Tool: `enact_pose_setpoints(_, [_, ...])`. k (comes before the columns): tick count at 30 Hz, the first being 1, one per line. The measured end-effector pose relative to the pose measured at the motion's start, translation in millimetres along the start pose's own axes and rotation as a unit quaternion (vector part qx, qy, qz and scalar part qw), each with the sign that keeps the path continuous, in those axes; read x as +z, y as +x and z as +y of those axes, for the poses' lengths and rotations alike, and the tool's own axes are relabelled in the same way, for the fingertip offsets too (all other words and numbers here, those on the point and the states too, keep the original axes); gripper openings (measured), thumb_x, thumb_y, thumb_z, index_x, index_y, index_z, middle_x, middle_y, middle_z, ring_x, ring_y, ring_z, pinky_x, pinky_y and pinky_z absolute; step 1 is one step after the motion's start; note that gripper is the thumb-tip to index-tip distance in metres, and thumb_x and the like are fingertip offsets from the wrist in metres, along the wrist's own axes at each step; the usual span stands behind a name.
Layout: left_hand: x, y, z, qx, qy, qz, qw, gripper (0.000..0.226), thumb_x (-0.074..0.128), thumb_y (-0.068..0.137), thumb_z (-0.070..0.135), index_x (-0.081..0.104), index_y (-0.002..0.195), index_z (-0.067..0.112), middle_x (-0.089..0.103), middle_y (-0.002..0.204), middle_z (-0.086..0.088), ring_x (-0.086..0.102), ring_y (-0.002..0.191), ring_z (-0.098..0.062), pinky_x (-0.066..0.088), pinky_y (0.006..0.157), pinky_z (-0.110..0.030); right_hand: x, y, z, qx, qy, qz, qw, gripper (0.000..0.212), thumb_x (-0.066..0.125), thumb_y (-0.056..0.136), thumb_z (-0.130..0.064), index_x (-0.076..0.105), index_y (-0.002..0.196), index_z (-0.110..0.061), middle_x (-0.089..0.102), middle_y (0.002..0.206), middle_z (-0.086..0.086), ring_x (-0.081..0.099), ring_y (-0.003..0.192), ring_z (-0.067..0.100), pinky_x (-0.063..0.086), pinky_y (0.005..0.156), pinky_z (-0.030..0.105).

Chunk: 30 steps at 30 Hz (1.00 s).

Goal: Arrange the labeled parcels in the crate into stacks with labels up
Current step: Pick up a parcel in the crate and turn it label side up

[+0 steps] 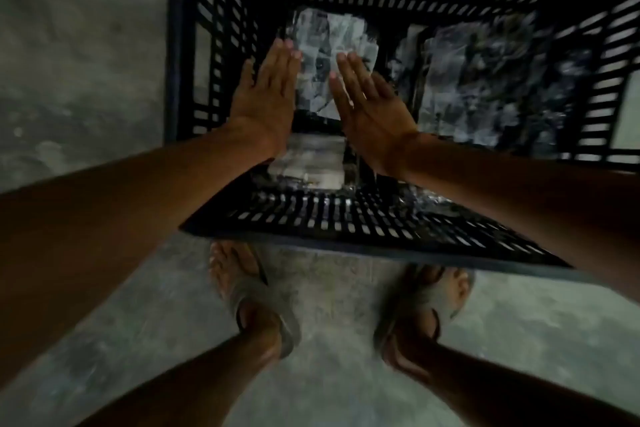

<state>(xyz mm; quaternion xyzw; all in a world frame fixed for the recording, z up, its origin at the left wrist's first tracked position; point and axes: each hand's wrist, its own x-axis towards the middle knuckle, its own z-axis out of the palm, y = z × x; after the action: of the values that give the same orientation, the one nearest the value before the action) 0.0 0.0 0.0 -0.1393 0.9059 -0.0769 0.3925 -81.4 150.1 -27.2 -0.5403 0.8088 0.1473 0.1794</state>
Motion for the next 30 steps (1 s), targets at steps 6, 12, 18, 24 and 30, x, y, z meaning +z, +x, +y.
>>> enact_pose_setpoints(6, [31,48,5,0.002,0.152,-0.028,0.988,0.098,0.033,0.098,0.051,-0.031,0.148,-0.004,-0.032,0.16,-0.018,-0.022,0.152,-0.033,0.005,0.125,-0.05,44,39,4,0.009,-0.071,0.023,0.997,0.069,0.013,0.097,-0.024,-0.014,0.152,0.009,-0.016,0.161,0.032,-0.013,0.15,0.046,0.004,0.124,0.052])
enact_pose_setpoints(12, [55,61,26,-0.064,0.161,0.034,0.984,0.077,0.02,0.105,0.033,-0.034,0.144,-0.005,-0.031,0.159,-0.023,-0.019,0.152,-0.038,0.004,0.125,-0.048,49,49,4,-0.009,-0.115,0.021,0.993,0.057,-0.001,0.099,-0.01,-0.016,0.147,0.015,-0.012,0.156,0.042,-0.007,0.145,0.058,0.008,0.119,0.063])
enact_pose_setpoints(18, [60,69,28,-0.064,0.191,0.068,0.977,0.077,0.022,0.106,0.035,-0.029,0.141,-0.01,-0.034,0.156,-0.023,-0.021,0.15,-0.043,0.007,0.123,-0.051,53,57,14,-0.034,-0.127,0.028,0.991,0.063,0.015,0.107,-0.025,-0.012,0.15,0.013,-0.009,0.157,0.042,-0.004,0.144,0.06,0.014,0.118,0.064])
enact_pose_setpoints(24, [25,45,-2,0.021,0.073,0.033,0.997,0.097,0.041,0.098,0.048,-0.021,0.154,-0.001,-0.023,0.164,-0.017,-0.012,0.155,-0.031,0.008,0.126,-0.042,18,39,53,-0.127,-0.068,-0.005,0.99,0.084,0.039,0.102,-0.041,-0.012,0.155,0.0,-0.012,0.162,0.031,-0.008,0.152,0.044,0.009,0.124,0.053])
enact_pose_setpoints(30, [-35,24,-48,0.156,-0.177,0.032,0.971,0.052,0.043,0.101,0.04,0.041,0.142,0.009,0.05,0.146,-0.015,0.052,0.13,-0.028,0.042,0.11,-0.036,-14,6,96,-0.114,0.198,0.075,0.971,0.06,0.045,0.101,-0.042,0.024,0.152,-0.017,0.06,0.131,0.001,0.058,0.118,0.017,0.048,0.095,0.023])
